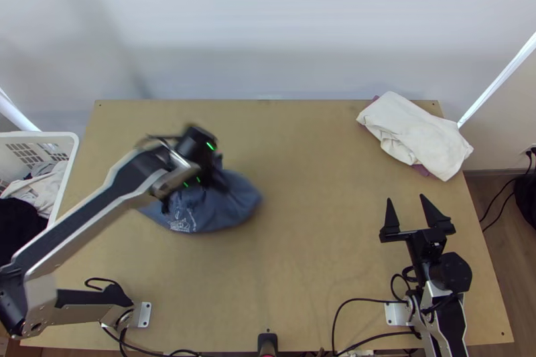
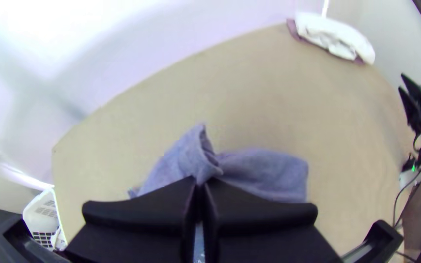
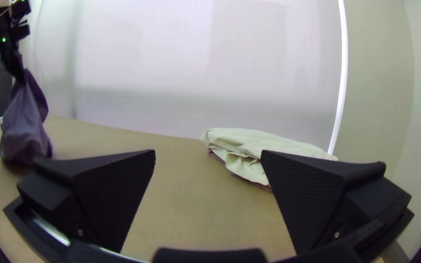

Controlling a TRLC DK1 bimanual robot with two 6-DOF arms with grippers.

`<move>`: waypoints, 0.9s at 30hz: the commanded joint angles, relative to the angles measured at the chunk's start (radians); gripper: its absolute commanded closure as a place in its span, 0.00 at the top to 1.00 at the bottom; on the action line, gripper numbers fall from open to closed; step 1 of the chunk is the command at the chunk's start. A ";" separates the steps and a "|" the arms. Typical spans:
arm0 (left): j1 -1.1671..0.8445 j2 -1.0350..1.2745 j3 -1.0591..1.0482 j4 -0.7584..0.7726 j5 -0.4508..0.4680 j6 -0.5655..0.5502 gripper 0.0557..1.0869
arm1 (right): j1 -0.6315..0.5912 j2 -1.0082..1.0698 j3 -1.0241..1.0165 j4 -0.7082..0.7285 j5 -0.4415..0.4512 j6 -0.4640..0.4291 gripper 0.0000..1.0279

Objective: Fold the t-shirt

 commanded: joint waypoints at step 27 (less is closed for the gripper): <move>-0.025 0.151 0.450 -0.073 -0.011 -0.027 0.04 | -0.005 0.043 -0.003 -0.022 0.007 -0.017 0.96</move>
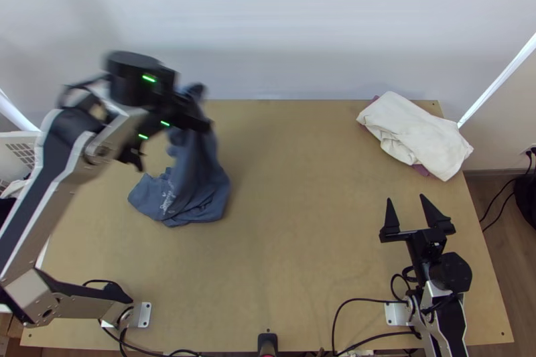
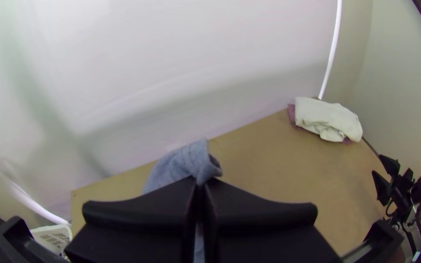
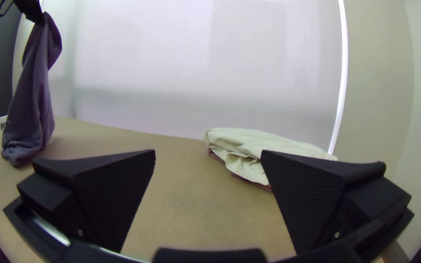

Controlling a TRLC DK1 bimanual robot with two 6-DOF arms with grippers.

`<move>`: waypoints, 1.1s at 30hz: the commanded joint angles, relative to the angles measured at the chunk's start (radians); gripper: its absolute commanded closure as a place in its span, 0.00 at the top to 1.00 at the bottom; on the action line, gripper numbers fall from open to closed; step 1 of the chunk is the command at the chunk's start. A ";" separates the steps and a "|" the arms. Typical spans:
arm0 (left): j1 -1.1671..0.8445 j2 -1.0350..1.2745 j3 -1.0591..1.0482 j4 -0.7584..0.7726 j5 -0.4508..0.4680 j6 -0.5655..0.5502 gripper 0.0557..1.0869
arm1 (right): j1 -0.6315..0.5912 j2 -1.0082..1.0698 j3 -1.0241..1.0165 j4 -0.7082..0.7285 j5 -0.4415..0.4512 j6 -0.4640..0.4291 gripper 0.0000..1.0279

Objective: Fold the t-shirt

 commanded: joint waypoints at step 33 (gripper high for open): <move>-0.416 0.458 0.275 0.157 0.154 -0.192 0.96 | -0.005 0.043 -0.004 -0.022 0.007 -0.017 0.96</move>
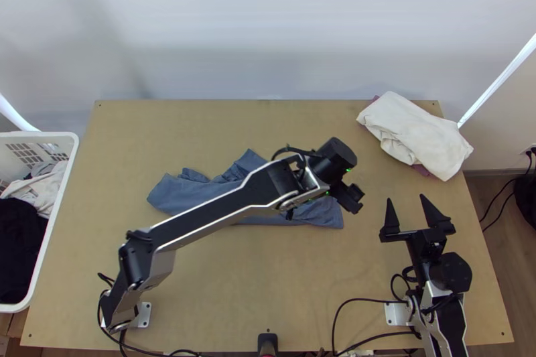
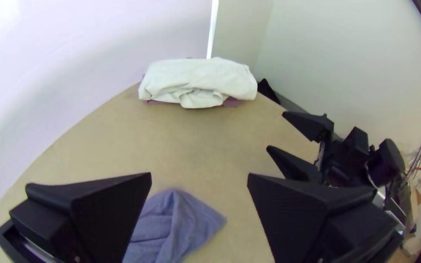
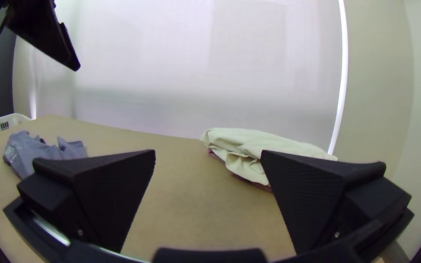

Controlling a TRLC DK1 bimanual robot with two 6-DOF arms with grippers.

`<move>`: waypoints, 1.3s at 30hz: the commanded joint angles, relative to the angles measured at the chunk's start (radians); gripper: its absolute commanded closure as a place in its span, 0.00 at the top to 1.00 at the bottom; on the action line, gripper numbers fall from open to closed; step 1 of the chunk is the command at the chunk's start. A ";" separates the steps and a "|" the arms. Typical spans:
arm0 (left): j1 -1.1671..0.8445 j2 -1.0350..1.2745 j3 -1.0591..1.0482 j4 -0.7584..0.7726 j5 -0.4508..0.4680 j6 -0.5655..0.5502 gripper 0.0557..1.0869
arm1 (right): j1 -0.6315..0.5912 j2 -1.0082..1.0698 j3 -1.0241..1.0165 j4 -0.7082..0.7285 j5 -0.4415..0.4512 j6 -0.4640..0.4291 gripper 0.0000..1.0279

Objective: Fold the t-shirt

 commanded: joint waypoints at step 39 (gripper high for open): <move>1.034 -0.728 -0.631 -0.352 0.153 0.018 0.96 | 0.001 0.043 -0.004 -0.022 0.005 0.000 0.96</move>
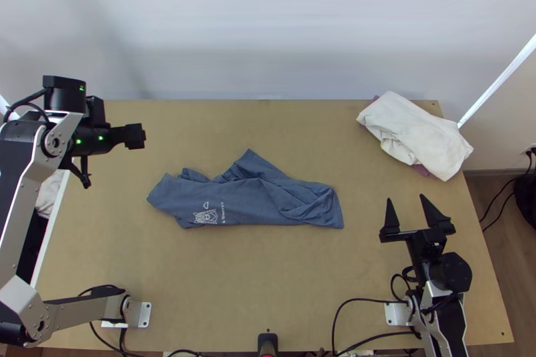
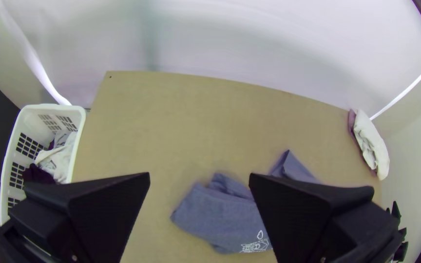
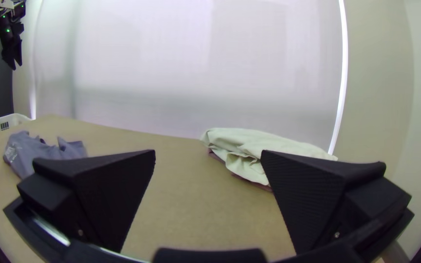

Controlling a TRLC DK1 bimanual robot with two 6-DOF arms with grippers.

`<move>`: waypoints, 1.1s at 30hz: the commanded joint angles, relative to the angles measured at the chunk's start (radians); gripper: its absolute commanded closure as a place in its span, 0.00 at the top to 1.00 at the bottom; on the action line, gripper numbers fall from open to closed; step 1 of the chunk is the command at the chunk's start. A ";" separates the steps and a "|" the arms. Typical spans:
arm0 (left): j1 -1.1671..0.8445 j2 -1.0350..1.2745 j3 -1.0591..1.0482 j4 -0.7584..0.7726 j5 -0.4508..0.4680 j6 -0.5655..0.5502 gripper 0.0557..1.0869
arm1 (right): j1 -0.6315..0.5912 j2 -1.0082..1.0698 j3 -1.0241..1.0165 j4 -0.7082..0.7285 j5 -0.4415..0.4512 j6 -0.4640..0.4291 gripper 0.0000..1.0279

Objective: Fold the t-shirt

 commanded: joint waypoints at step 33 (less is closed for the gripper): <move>0.035 -0.240 -0.336 0.221 0.011 0.008 0.96 | 0.684 1.022 0.751 -0.255 0.151 -0.284 0.96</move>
